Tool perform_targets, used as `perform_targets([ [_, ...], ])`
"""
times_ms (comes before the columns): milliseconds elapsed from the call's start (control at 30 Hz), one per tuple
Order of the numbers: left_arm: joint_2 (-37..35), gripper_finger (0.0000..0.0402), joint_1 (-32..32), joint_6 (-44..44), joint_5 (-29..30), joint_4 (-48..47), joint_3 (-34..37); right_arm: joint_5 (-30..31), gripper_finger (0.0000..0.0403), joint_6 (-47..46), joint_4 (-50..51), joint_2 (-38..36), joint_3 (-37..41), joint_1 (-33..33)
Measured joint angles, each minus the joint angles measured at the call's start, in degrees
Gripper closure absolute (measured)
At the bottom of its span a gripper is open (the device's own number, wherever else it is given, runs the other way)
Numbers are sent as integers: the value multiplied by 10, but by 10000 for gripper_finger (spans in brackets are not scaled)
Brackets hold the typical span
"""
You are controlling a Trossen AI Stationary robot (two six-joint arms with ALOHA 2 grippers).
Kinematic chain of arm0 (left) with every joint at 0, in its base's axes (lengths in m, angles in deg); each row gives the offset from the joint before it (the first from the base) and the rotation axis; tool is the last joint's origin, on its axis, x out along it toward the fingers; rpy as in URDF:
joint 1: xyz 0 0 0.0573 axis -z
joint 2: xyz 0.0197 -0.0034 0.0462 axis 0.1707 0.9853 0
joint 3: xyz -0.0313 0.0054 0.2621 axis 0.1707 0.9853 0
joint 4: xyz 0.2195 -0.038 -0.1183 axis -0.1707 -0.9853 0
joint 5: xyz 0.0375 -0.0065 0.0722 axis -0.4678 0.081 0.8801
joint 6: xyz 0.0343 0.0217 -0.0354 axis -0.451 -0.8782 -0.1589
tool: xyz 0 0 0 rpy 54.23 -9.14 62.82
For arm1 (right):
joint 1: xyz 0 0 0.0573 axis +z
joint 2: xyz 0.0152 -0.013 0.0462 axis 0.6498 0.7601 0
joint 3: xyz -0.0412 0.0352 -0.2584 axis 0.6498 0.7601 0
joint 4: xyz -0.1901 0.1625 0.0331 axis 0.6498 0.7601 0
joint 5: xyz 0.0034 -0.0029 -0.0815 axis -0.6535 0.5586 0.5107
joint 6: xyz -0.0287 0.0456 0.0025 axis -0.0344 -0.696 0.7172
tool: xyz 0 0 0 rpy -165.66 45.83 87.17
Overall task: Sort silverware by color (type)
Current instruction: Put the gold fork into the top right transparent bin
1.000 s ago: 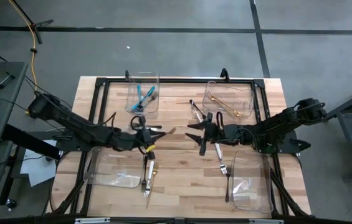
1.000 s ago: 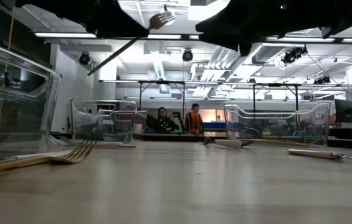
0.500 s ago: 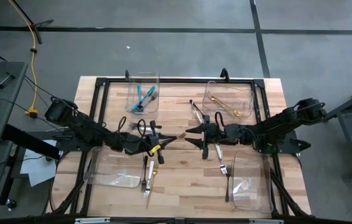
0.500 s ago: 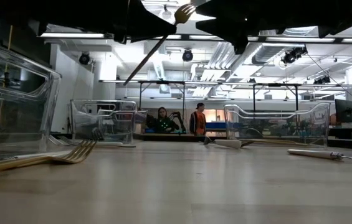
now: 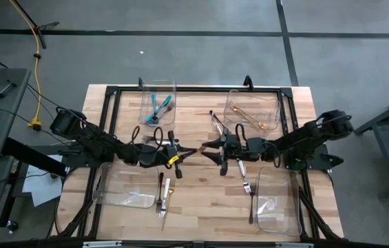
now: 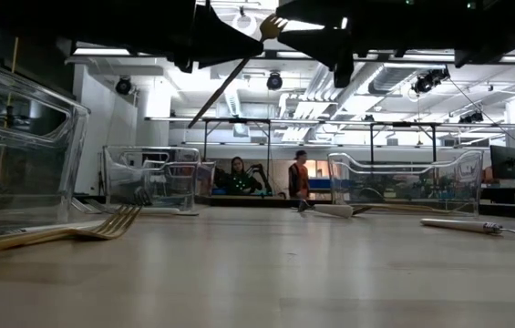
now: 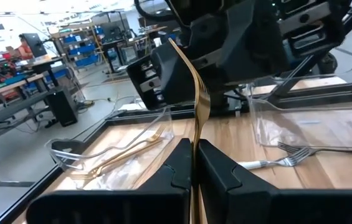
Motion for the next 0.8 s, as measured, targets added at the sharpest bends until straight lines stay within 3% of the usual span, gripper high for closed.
perform_targets([
  [467, 0, 399, -4, 5, 3, 0, 0, -15, 247, -12, -18, 1, 0, -3],
  [800, 0, 398, -14, 24, -12, -1, 0, -16, 372, -8, -16, 1, 0, -3],
])
